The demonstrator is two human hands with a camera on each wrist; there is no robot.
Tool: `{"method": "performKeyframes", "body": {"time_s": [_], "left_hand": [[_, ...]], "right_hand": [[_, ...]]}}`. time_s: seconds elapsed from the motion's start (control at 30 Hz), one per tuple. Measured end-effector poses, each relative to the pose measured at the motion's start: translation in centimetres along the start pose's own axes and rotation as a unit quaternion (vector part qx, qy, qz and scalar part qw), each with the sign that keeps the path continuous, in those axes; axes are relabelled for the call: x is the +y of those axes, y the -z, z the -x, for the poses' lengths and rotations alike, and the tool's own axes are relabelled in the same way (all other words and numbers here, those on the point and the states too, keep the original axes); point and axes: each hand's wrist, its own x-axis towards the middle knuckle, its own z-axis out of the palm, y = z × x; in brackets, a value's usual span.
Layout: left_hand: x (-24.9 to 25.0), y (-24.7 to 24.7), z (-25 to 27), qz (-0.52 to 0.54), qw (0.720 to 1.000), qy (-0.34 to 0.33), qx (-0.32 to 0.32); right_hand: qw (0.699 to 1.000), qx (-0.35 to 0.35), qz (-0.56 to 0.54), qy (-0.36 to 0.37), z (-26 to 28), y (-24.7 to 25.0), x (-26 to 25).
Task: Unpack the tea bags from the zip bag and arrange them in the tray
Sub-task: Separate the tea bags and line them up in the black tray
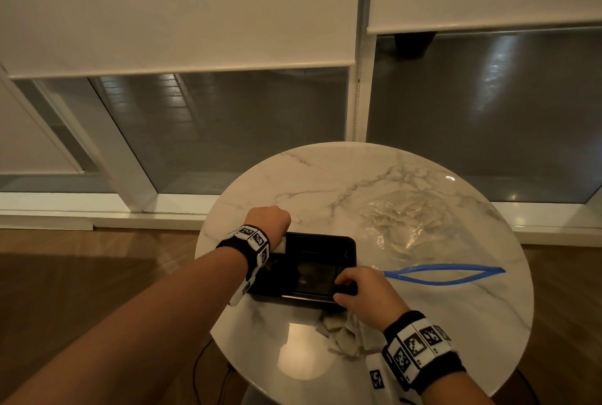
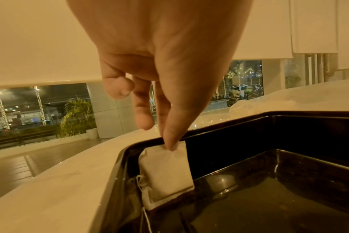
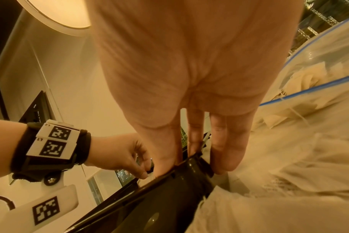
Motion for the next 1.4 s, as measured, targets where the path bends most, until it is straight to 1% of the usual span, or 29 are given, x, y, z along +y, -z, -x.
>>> {"method": "performKeyframes", "body": {"time_s": [0.13,0.2,0.3,0.37,0.5,0.57,0.63,0.7,0.73,0.83,0.9,0.97,1.07,1.27,1.4], "left_hand": [[-0.5,0.3,0.1,0.059,0.998,0.028,0.015],[-0.9,0.7,0.3,0.115,0.992,0.045,0.018],[-1.0,1.4,0.8,0.208,0.976,0.059,0.027],[-0.5,1.7,1.9,0.261,0.963,0.058,0.032],[2.2,2.5,5.1,0.364,0.929,0.034,0.06],[4.1,2.8,6.9,0.391,0.918,0.016,0.065],[6.1,2.8,8.3,0.408,0.911,-0.004,0.052],[7.9,2.3,9.0,0.407,0.912,-0.02,0.034],[8.6,2.0,9.1,0.395,0.918,-0.023,0.027],[10.1,1.1,9.2,0.319,0.947,-0.028,0.019],[10.6,0.4,9.2,0.288,0.957,-0.027,0.019],[10.9,-0.1,9.2,0.272,0.962,-0.024,0.012],[11.0,-0.4,9.2,0.262,0.965,-0.025,0.002],[11.1,-0.2,9.1,0.259,0.965,-0.032,0.004],[11.1,-0.2,9.0,0.267,0.963,-0.037,0.005]], "right_hand": [[1.0,0.002,-0.001,0.003,0.0,0.1,0.1],[1.0,0.004,-0.001,0.004,-0.1,0.1,0.2],[1.0,0.008,-0.002,0.011,0.0,0.3,0.4],[0.999,0.022,-0.02,0.02,0.2,0.8,0.4],[0.987,0.086,-0.134,0.023,1.0,2.4,0.7],[0.981,0.11,-0.161,0.018,1.3,3.2,1.3],[0.978,0.116,-0.175,-0.003,1.8,3.7,2.1],[0.98,0.105,-0.163,-0.037,2.2,4.1,2.9],[0.984,0.091,-0.14,-0.055,2.5,4.2,3.2],[0.994,0.027,-0.053,-0.094,3.0,4.0,4.3],[0.993,-0.008,-0.008,-0.119,3.5,3.4,4.8],[0.991,-0.03,0.003,-0.127,3.5,2.7,5.2],[0.992,-0.055,0.008,-0.109,3.4,2.1,5.1],[0.993,-0.044,0.027,-0.109,3.1,0.8,5.3],[0.994,-0.023,0.038,-0.097,3.3,1.0,5.5]]}}
